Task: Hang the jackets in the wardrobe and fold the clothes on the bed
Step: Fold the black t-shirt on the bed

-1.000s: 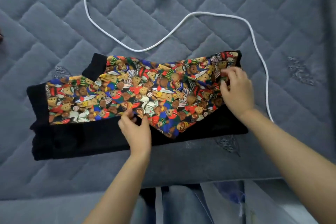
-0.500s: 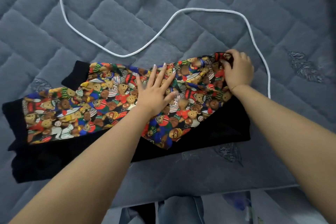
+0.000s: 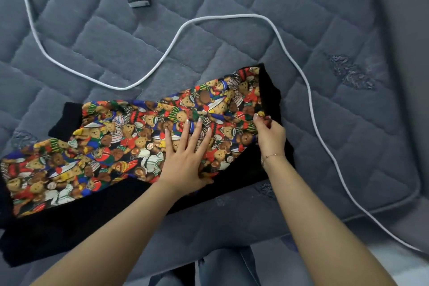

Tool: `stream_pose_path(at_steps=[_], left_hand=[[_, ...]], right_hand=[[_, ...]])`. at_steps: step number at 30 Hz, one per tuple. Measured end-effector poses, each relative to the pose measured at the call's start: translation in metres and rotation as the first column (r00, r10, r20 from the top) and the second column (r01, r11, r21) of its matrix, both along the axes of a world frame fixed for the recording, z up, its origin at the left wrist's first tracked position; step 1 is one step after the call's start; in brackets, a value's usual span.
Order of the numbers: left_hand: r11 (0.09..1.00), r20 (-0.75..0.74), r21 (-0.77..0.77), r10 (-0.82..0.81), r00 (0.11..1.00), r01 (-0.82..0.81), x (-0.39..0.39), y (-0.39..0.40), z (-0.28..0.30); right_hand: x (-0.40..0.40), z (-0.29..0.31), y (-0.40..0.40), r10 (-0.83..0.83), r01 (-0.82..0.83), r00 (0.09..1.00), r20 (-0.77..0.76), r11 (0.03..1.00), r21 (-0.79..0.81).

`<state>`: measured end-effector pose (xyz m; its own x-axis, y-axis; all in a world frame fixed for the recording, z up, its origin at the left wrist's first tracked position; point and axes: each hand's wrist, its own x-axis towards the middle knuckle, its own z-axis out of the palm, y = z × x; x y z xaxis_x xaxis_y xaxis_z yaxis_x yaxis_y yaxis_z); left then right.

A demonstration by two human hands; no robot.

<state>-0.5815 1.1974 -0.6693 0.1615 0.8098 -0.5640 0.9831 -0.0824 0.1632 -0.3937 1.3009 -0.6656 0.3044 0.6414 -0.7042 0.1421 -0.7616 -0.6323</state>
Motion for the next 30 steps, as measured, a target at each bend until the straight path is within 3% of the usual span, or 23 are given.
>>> stream_pose_path(at_steps=[5,11,14,16,18,20,22,24,27,28,30], left_hand=[[0.994,-0.032,-0.094,-0.052,0.998,0.049,0.011,0.0,0.014],[0.94,0.273,-0.29,-0.098,0.957,0.179,-0.006,-0.01,0.033],[0.911,0.343,-0.372,-0.041,0.938,0.176,-0.005,-0.015,0.042],[0.925,0.369,-0.364,0.038,0.929,0.107,-0.005,-0.014,0.045],[0.986,0.368,-0.168,0.083,0.926,-0.022,-0.007,-0.009,0.043],[0.978,0.345,0.03,0.182,0.921,-0.205,-0.005,0.001,0.035],[0.936,0.29,0.155,0.261,0.921,-0.315,0.001,0.015,0.02],[0.919,0.177,0.197,0.308,0.935,-0.341,0.0,0.028,0.0],[0.931,0.02,0.203,0.305,0.952,-0.302,-0.013,0.033,-0.031],[0.93,0.012,0.227,0.295,0.955,-0.29,-0.017,0.032,-0.039],[0.927,0.011,0.26,0.279,0.96,-0.272,-0.019,0.031,-0.047]], right_hand=[[0.02,0.01,-0.028,0.004,-0.005,0.999,-0.038,0.999,-0.035],[0.038,0.011,-0.053,-0.013,0.009,0.999,-0.037,0.996,-0.089],[0.04,0.008,-0.06,0.052,-0.049,0.998,0.022,0.992,-0.12],[0.037,0.012,-0.062,0.158,-0.146,0.973,0.17,0.986,-0.082],[0.034,0.017,-0.06,0.294,-0.369,0.841,0.454,0.926,0.084],[0.026,0.023,-0.049,0.34,-0.643,0.654,0.676,0.72,0.26],[0.008,0.018,-0.03,0.445,-0.834,0.507,0.739,0.469,0.289],[-0.015,0.005,-0.009,0.604,-0.939,0.335,0.723,0.274,0.207],[-0.025,-0.033,0.016,0.693,-0.997,-0.047,0.72,0.013,-0.078],[-0.018,-0.044,0.024,0.68,-0.99,-0.114,0.725,-0.02,-0.137],[0.002,-0.056,0.036,0.664,-0.987,-0.09,0.742,0.04,-0.155]])
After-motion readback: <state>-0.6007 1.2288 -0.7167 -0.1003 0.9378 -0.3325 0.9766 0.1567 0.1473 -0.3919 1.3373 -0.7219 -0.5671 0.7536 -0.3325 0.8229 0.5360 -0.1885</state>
